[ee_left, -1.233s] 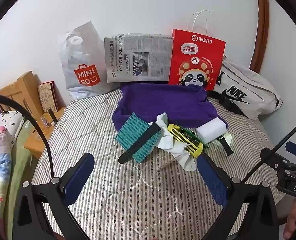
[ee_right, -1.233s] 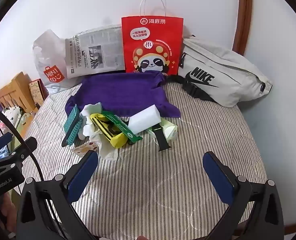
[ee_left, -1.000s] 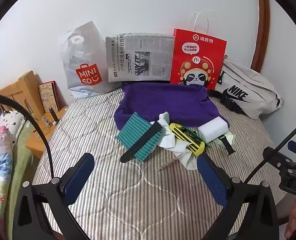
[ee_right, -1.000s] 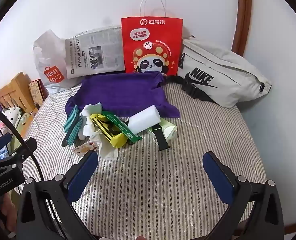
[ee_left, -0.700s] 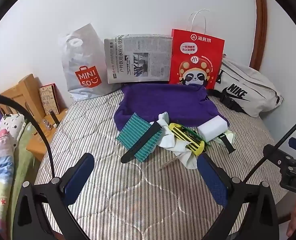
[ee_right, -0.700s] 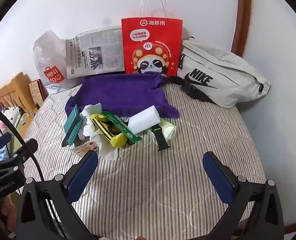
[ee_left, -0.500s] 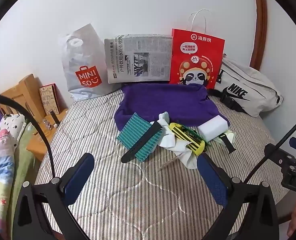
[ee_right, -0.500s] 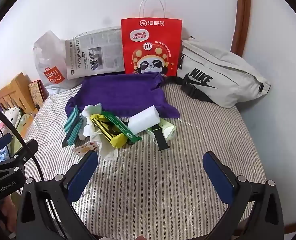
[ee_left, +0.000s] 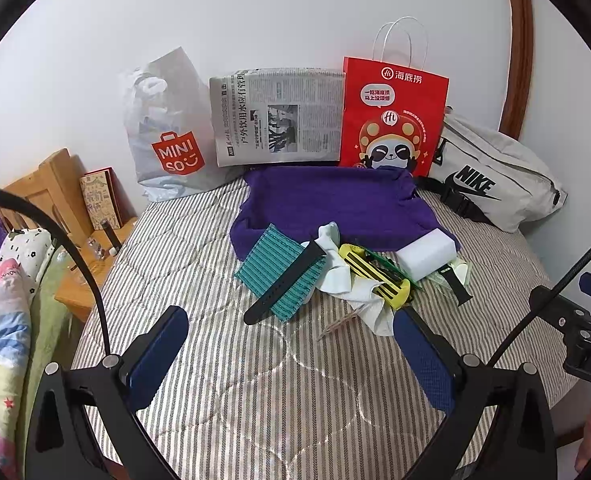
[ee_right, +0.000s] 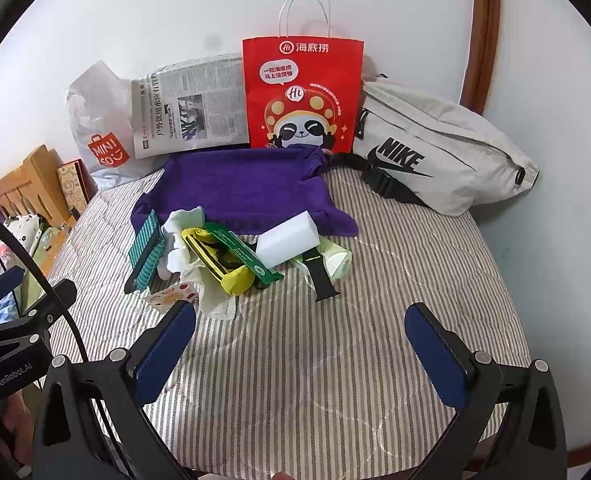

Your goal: Organize soft objects

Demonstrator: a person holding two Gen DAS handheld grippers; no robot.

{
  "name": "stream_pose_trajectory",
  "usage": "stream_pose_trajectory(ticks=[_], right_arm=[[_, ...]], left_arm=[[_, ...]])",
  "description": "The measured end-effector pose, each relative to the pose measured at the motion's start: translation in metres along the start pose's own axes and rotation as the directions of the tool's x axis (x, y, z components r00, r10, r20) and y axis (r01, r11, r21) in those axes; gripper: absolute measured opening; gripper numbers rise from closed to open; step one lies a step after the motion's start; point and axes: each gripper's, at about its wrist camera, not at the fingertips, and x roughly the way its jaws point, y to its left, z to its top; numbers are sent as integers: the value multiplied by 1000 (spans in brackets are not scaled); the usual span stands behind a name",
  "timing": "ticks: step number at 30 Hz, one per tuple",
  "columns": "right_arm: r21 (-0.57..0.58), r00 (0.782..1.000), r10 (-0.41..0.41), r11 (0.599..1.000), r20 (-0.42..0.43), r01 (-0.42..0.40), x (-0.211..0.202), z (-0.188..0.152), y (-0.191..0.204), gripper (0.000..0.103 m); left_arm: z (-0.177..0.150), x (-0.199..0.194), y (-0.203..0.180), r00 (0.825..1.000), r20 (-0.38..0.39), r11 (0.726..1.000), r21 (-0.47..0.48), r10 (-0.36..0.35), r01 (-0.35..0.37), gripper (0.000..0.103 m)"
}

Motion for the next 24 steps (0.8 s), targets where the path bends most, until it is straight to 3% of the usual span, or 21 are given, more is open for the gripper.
stream_pose_trajectory(ticks=[24], right_arm=[[-2,1000,-1,1000,9,1,-8,-2,0,103]], left_arm=[[-3,-3,0,1000,-1,1000,5,6,-6,103]])
